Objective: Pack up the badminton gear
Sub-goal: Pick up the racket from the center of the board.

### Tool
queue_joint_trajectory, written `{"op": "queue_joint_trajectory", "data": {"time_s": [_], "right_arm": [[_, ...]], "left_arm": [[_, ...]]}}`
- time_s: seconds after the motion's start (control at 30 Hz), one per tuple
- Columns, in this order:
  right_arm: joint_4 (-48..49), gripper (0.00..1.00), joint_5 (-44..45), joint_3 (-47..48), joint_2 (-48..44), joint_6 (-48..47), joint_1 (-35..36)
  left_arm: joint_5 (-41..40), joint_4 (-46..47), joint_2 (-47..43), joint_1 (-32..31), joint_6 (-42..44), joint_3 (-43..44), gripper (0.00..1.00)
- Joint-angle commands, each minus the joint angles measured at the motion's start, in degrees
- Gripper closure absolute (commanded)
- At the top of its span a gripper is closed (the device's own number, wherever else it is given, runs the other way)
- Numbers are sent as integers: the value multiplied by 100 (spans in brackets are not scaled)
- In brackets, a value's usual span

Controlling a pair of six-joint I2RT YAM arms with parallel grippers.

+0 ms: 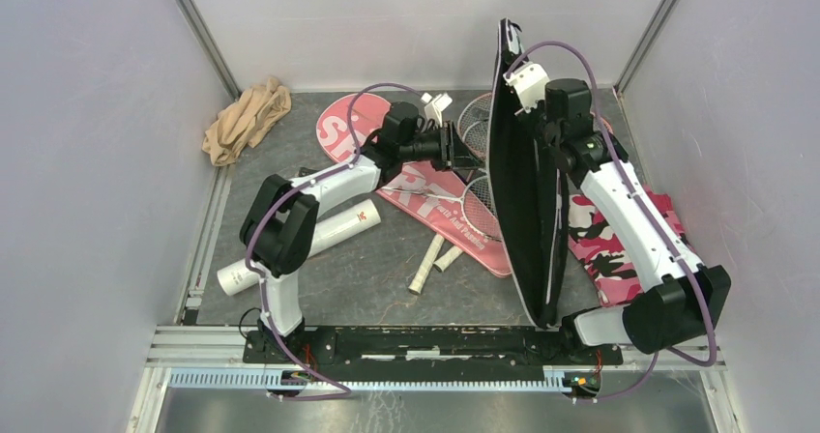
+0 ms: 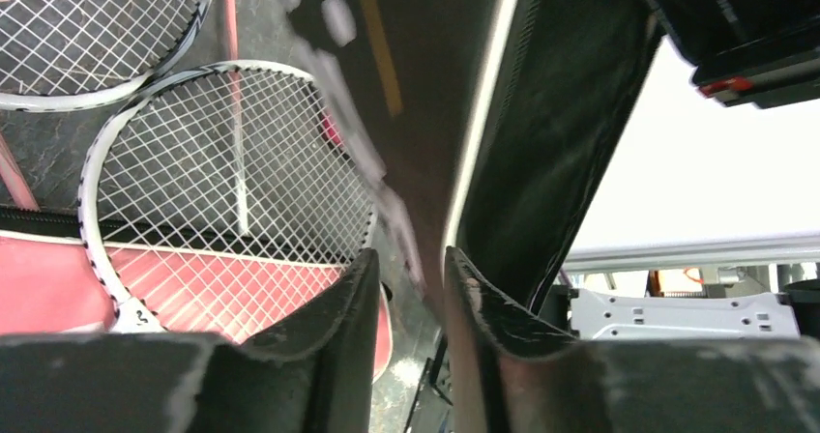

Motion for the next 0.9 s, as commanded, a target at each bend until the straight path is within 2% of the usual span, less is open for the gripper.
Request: {"op": "queue_joint_trajectory", "data": {"time_s": [0.0, 0.13, 0.2, 0.3, 0.37, 0.4, 0.6, 0.7, 0.87], "right_arm": [[350, 100, 600, -165, -214, -220, -19], [451, 100, 866, -383, -228, -331, -17], [570, 100, 1000, -558, -270, -409, -15], [665, 100, 1128, -718, -297, -497, -14], [698, 100, 1153, -800, -330, -521, -15], [722, 100, 1149, -844, -343, -521, -16], [637, 100, 955, -864, -309, -450, -27], [544, 100, 718, -839, -239, -342, -48], [459, 100, 380, -814, -170, -227, -142]], "left_arm": [[414, 33, 289, -25, -29, 395, 56], [477, -1042, 359, 25, 943, 852, 29], [459, -1722, 305, 104, 1643, 1035, 20], [439, -2610, 212, 324, 2931, 1156, 14], [427, -3248, 237, 459, 3707, 1302, 12], [393, -3654, 293, 509, 4459, 1478, 12], [-1, -5970, 805, 613, 7473, 2386, 18], [-198, -6638, 1059, 613, 8471, 2707, 20], [-742, -7265, 1495, 613, 9340, 3054, 24]]}}
